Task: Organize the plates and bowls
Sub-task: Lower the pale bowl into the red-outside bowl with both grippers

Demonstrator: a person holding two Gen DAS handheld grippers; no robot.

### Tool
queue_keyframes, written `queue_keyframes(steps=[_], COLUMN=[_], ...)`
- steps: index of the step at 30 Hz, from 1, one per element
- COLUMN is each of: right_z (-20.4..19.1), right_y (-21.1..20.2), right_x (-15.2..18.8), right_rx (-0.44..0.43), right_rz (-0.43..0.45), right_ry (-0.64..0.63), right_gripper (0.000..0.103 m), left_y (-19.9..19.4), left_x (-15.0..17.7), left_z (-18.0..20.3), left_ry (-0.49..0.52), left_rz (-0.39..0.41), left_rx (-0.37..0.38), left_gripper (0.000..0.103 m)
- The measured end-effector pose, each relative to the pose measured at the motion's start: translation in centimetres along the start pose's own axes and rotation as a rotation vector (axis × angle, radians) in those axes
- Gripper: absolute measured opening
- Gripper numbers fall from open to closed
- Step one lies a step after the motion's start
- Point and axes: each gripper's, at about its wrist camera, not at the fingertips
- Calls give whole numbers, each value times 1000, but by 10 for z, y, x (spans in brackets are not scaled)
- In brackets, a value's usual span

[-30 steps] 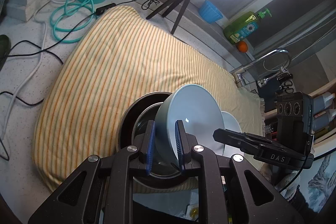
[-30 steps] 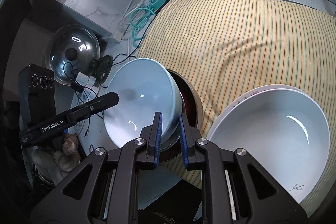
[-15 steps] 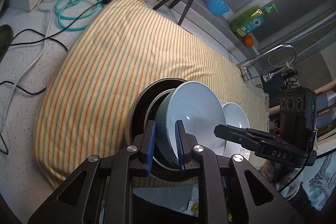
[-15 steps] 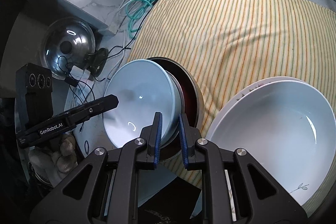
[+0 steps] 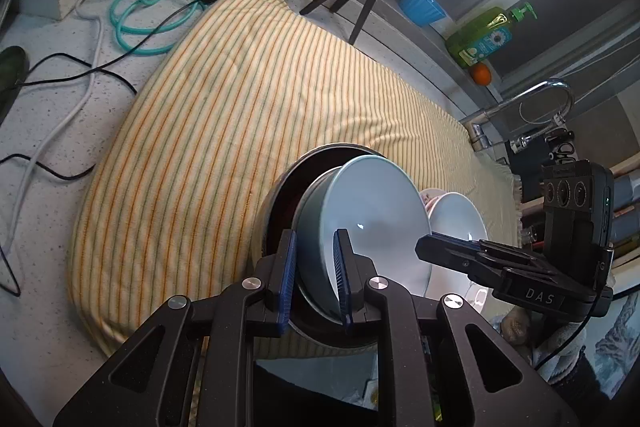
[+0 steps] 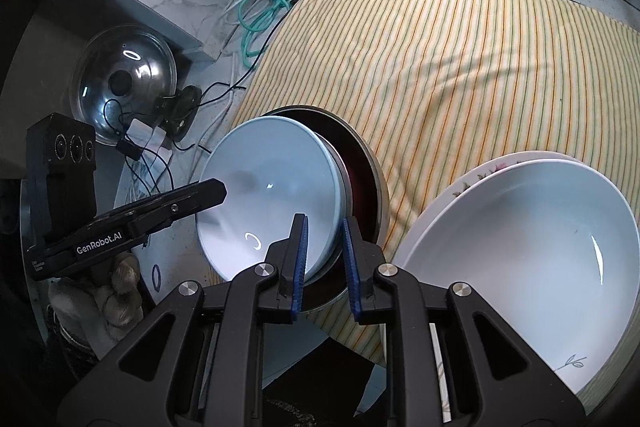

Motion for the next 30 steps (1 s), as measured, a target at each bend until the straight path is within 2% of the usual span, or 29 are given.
queue_keyframes(steps=[5, 8, 15, 19, 22, 25, 30], right_z=[0, -1, 1, 7, 14, 23, 34], right_y=[-6, -13, -29, -38, -41, -41, -34], right_x=[1, 1, 3, 8, 11, 14, 19], right_rx=[-5, -6, -40, -36, -24, -33, -39], right_rz=[14, 29, 71, 99, 119, 126, 118], right_ry=[-7, -10, 8, 18, 34, 74, 113], right_gripper=[20, 27, 28, 28, 28, 28, 28], left_y=[-3, -5, -24, -33, -36, -31, -24], left_x=[-1, -1, 2, 6, 15, 21, 26], left_z=[0, 0, -1, -12, -25, -34, -34], left_ry=[2, 5, 3, -38, -105, -166, -172], left_rz=[8, 13, 64, 106, 145, 149, 138], left_rx=[-3, -3, -7, -1, 21, 54, 55], left_gripper=[17, 17, 17, 17, 17, 17, 17])
Point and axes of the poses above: each gripper's, at about its wrist camera, not at the fingertips, and y roughly the way its jaws point, z to its right, x to its underside, and after that the axes turned 1 degree about z, right-handed
